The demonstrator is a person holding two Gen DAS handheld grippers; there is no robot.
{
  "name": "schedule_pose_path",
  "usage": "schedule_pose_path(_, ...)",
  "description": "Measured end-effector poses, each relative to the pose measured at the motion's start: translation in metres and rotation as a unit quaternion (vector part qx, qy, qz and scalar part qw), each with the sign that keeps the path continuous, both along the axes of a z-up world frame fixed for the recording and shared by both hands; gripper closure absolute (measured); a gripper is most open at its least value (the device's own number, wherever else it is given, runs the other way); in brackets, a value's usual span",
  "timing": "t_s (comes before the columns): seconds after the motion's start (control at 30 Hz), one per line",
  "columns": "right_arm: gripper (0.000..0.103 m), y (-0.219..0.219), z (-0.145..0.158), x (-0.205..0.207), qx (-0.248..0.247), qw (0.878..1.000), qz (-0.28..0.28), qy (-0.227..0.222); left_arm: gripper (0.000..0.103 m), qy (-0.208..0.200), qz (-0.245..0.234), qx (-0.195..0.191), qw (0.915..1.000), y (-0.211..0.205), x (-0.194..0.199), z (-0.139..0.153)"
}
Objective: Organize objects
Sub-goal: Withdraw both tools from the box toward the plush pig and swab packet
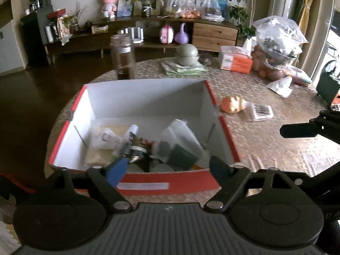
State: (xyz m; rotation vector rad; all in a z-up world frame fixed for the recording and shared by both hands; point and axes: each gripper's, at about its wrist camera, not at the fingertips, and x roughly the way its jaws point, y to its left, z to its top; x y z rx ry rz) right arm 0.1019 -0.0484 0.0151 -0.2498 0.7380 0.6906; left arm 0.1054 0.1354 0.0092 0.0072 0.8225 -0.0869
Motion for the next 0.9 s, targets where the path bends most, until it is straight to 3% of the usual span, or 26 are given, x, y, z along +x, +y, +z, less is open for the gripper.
schedule_pose_path(0.07, 0.02, -0.011, -0.001, -0.003, -0.004, 1.0, 0.0, -0.002, 0.016, 0.001, -0.008, -0.001, 1.0, -0.01, -0.004, 0.001)
schedule_pose_path(0.23, 0.02, -0.039, -0.003, -0.004, -0.003, 1.0, -0.01, -0.001, 0.001, -0.007, -0.023, 0.0, 0.9997, -0.037, -0.008, 0.003)
schedule_pose_path(0.53, 0.02, -0.091, -0.009, 0.003, -0.001, 1.0, -0.025, -0.003, 0.0, -0.022, -0.041, -0.004, 0.9989, -0.091, -0.002, 0.0)
schedule_pose_path(0.9, 0.02, -0.155, -0.026, 0.037, -0.024, 0.998, -0.053, -0.001, 0.0, -0.016, -0.063, -0.017, 0.9978, -0.161, 0.04, -0.01)
